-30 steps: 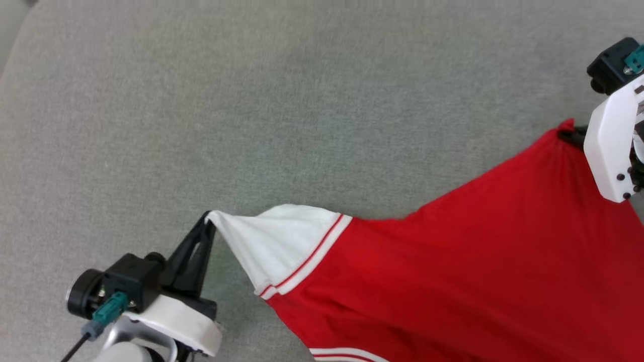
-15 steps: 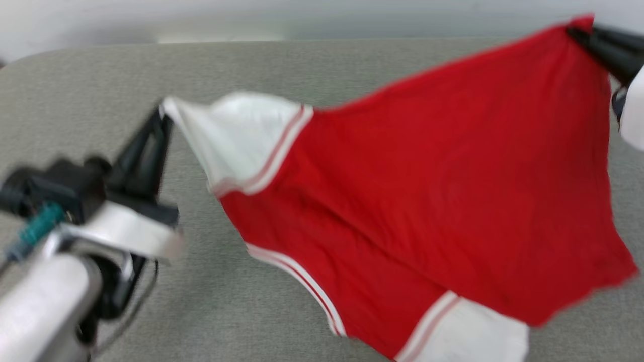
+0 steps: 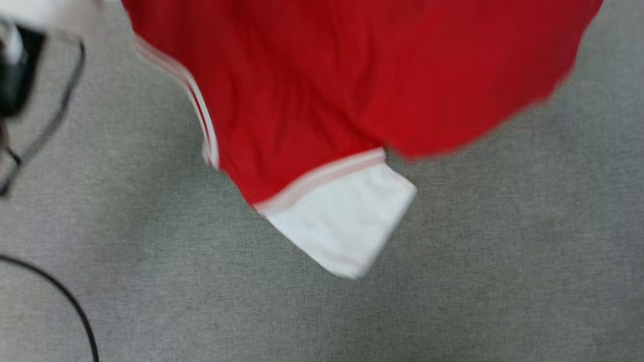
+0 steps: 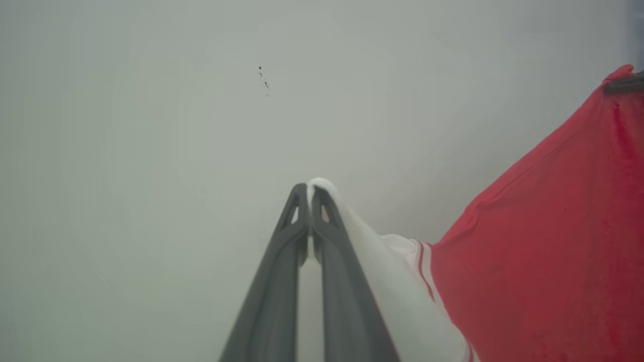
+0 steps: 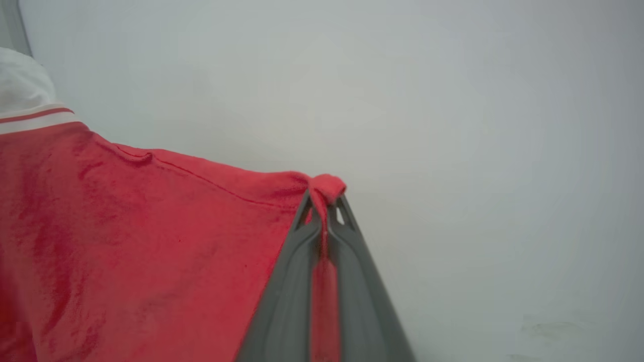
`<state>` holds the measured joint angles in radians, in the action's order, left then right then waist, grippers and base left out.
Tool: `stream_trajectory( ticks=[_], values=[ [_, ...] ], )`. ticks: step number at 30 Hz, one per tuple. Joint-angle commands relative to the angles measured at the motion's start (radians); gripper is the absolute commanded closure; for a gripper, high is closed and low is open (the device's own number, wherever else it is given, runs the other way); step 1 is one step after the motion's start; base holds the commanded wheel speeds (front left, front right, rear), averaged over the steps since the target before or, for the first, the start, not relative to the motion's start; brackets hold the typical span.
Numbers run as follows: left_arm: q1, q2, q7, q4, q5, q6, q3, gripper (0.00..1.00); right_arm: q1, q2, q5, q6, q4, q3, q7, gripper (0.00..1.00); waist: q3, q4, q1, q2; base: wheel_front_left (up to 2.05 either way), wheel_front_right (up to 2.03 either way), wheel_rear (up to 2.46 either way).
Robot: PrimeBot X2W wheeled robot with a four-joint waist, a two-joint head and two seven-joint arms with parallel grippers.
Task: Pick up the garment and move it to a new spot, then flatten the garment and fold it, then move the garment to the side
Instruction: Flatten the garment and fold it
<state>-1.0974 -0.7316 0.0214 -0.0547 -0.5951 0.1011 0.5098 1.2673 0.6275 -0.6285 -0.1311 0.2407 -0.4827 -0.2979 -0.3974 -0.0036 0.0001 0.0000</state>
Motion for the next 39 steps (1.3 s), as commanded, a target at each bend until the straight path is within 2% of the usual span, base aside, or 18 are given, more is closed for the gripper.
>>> stream_trajectory(
  ticks=[1, 8, 17, 22, 26, 31, 39],
  values=[
    [-0.044, 0.015, -0.003, 0.021, -0.002, -0.008, -0.006, 1.0, 0.039, -0.021, 0.019, 0.001, 0.014, 0.014, 0.008, 1.0, -0.032, -0.001, -0.0001, 0.0, 0.0, 0.0, 0.0],
    [-0.336, 0.108, 0.0, 0.203, 0.017, -0.08, -0.001, 1.0, 0.254, -0.111, 0.134, 0.001, 0.146, 0.057, 0.039, 1.0, -0.101, 0.011, -0.0001, 0.0, 0.0, 0.0, 0.0],
    [-0.698, 0.186, 0.023, 0.465, 0.066, -0.159, 0.01, 1.0, 0.513, -0.162, 0.219, 0.001, 0.331, 0.031, 0.087, 1.0, -0.16, 0.022, -0.0001, 0.0, 0.0, 0.0, 0.0],
    [-0.821, 0.22, 0.048, 0.573, 0.077, -0.189, 0.022, 1.0, 0.616, -0.18, 0.234, 0.001, 0.422, 0.008, 0.123, 1.0, -0.182, 0.023, -0.0001, 0.0, 0.0, 0.0, 0.0],
    [-0.837, 0.233, 0.084, 0.642, 0.073, -0.205, 0.038, 1.0, 0.638, -0.202, 0.225, 0.001, 0.492, -0.023, 0.159, 1.0, -0.196, 0.023, -0.0001, 0.0, 0.0, 0.0, 0.0],
    [-0.768, 0.239, 0.131, 0.72, 0.05, -0.221, 0.072, 1.0, 0.559, -0.211, 0.196, 0.001, 0.547, -0.103, 0.207, 1.0, -0.199, 0.019, -0.0001, 0.0, 0.0, 0.0, 0.0],
    [-0.531, 0.225, 0.197, 0.764, -0.009, -0.229, 0.14, 1.0, 0.35, -0.234, 0.089, 0.001, 0.589, -0.231, 0.282, 1.0, -0.147, 0.02, -0.0001, 0.0, 0.0, 0.0, 0.0]
  ],
)
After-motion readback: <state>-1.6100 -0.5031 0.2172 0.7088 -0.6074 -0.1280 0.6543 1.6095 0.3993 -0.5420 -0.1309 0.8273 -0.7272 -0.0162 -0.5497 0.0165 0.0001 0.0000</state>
